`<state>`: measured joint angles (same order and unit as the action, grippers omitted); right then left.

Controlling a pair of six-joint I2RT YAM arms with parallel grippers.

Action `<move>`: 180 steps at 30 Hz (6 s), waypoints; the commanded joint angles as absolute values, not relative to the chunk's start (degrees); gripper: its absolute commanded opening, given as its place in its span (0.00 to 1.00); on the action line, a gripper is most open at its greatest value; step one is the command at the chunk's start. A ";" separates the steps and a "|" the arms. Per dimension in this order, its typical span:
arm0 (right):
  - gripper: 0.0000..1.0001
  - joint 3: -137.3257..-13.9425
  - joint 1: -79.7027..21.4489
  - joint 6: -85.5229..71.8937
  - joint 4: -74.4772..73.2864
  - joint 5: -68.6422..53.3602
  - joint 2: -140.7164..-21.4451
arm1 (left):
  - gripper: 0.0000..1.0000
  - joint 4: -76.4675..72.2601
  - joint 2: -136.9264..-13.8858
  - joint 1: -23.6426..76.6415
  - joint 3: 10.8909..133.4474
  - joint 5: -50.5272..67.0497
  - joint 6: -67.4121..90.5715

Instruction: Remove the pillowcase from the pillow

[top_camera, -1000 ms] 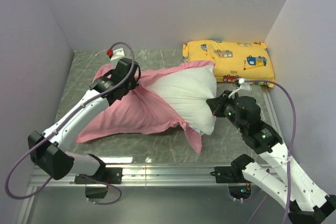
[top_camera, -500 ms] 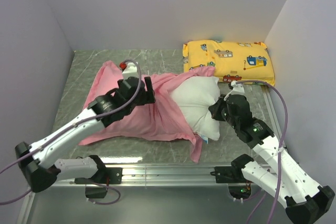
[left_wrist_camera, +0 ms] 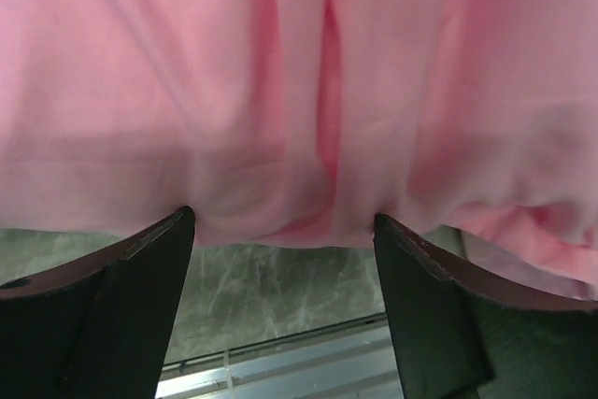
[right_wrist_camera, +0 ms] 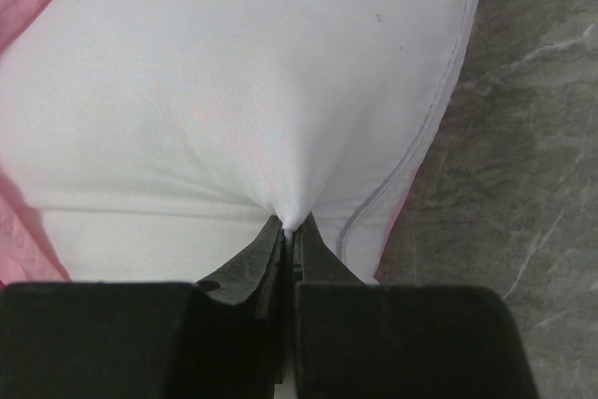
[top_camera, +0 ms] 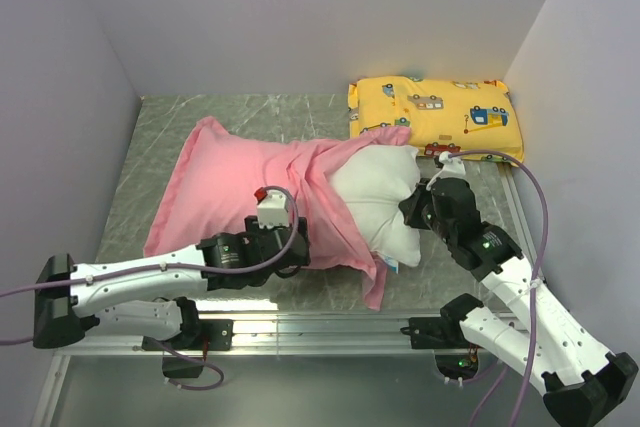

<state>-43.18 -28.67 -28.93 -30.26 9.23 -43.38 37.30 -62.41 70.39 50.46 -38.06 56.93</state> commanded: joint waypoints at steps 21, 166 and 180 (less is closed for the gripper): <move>0.00 -68.97 -14.68 -24.08 -38.40 6.95 -46.40 | 0.01 54.07 -45.72 35.91 51.51 -56.08 63.83; 0.16 -55.11 -10.46 -23.82 -28.56 -1.41 -53.88 | 0.00 33.85 -45.00 22.76 49.84 -22.60 44.83; 0.75 -62.40 -29.94 -23.46 -30.85 9.11 -52.98 | 0.00 28.13 -52.28 41.03 49.39 -27.07 49.92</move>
<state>-59.94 -22.20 -23.99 -32.40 3.40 -51.09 30.83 -50.59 38.00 46.33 -23.90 48.40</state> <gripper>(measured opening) 0.744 0.012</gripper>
